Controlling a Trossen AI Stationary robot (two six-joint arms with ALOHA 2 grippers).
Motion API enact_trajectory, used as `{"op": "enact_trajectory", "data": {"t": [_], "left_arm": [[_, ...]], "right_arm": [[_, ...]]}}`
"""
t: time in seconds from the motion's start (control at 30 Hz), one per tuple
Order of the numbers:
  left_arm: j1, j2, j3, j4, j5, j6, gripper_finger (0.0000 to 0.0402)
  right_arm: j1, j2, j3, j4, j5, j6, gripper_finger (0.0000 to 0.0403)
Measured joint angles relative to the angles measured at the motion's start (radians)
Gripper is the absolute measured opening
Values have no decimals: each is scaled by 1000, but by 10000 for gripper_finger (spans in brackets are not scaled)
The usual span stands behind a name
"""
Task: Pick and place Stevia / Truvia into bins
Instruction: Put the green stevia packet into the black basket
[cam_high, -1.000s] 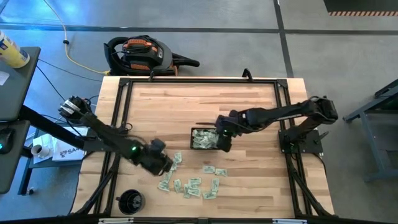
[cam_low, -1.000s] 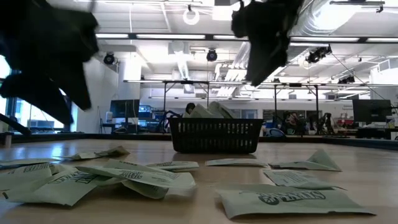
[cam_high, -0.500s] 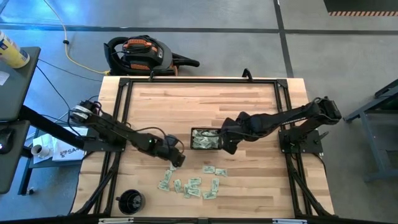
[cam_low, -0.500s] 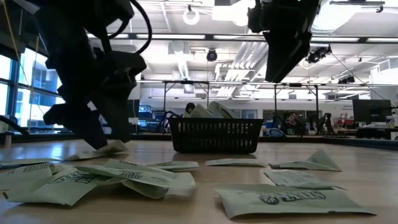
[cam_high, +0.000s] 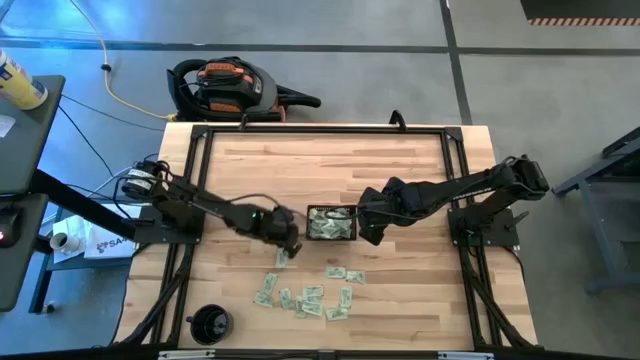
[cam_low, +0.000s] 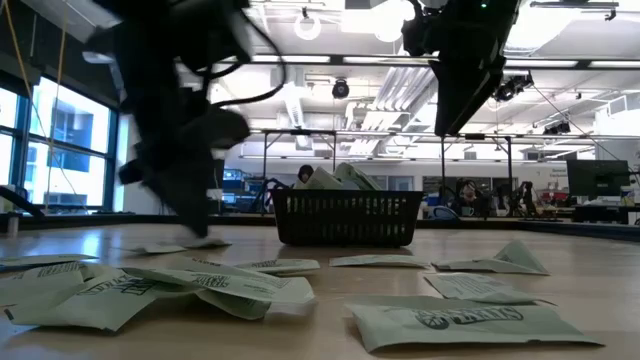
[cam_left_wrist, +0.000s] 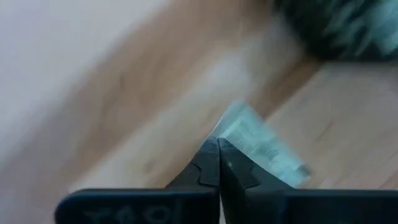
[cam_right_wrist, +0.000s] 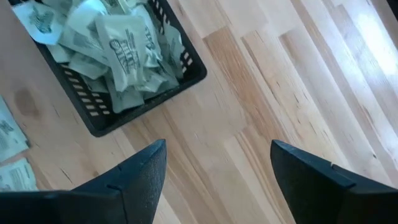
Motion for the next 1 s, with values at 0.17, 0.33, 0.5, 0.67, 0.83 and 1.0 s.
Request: {"op": "enact_trajectory", "data": {"t": [0.17, 0.33, 0.5, 0.67, 0.83, 1.0], "left_arm": [[37, -4, 140, -149, -1, 109, 45], [21, -7, 202, -200, -1, 157, 32], [21, 25, 194, -231, -3, 71, 124], [22, 61, 194, -219, 29, 28, 252], [22, 120, 195, -193, 47, 33, 336], [20, 196, 204, -209, 40, 73, 327]], "right_arm": [[1, 0, 0, -28, 1, 0, 277], [1, 0, -1, -41, 3, 15, 277], [1, 0, -1, -41, 8, 14, 277], [1, 0, -1, -42, 16, -5, 277], [1, 0, -1, -42, 16, -7, 277], [1, 0, -1, -43, 16, -5, 277]]}}
